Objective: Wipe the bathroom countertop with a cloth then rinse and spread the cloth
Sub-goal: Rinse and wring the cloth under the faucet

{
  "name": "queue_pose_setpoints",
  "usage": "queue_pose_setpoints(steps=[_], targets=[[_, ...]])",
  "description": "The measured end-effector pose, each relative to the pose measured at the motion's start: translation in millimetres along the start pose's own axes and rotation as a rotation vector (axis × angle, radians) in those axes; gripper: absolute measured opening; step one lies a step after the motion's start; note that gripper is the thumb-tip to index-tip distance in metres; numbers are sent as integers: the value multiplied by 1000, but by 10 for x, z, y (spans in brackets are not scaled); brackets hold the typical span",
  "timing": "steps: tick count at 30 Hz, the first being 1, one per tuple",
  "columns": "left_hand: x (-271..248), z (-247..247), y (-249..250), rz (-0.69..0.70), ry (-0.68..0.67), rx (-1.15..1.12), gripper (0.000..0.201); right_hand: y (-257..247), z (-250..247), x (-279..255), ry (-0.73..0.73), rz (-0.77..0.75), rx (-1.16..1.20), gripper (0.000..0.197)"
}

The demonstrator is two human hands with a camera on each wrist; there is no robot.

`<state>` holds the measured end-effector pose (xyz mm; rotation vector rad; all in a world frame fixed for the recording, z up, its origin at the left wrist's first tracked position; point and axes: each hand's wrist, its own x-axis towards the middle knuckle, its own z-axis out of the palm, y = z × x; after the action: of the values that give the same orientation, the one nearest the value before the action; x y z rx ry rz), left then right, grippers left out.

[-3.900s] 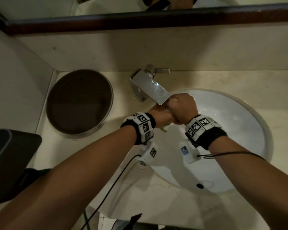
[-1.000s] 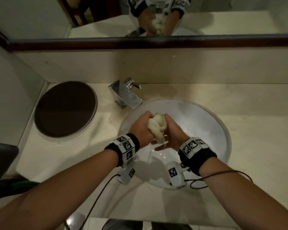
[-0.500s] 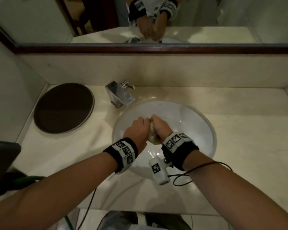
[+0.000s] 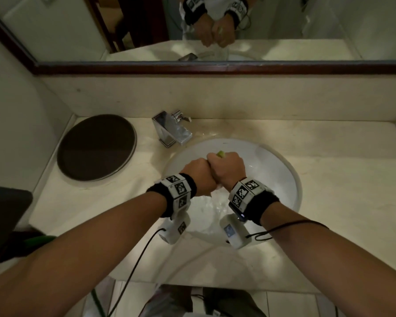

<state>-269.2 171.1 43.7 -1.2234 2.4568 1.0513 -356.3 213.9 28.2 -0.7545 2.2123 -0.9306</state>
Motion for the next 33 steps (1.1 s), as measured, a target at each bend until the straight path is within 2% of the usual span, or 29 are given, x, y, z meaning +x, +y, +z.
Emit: queue_pose_setpoints(steps=[4,7,10,12,15,17,19,21,24,26,29,31,33], targets=[[-8,-121,23,3,-104,-236,21,-55,-59,-31,48,-86,-20,45],[-18,-202,43,-15,-212,-315,9,-69,-127,-42,41,-204,-28,46],[-14,-213,6,-54,-291,-463,34,-24,-166,-37,2,-394,-15,36],[-36,-189,-22,-73,-312,-573,39,54,-196,0,-19,-477,-12,37],[-52,-119,-39,-94,-311,-737,28,115,-266,74,-179,-348,57,31],[-40,-88,-33,-98,-223,-742,22,145,-286,95,-208,-332,173,25],[-6,-74,-31,-67,-100,-574,19,161,-308,97,-202,-300,352,28],[23,-65,-39,25,20,-301,20,161,-347,73,-200,-195,454,31],[30,-52,-14,143,176,19,21,239,-421,70,-275,181,588,43],[46,-43,10,218,219,205,29,323,-464,67,-424,386,646,59],[52,-10,78,370,232,572,37,409,-498,91,-668,537,712,79],[74,32,120,448,215,737,42,389,-506,122,-704,578,760,79],[73,41,203,497,244,785,42,325,-490,161,-660,618,800,73]])
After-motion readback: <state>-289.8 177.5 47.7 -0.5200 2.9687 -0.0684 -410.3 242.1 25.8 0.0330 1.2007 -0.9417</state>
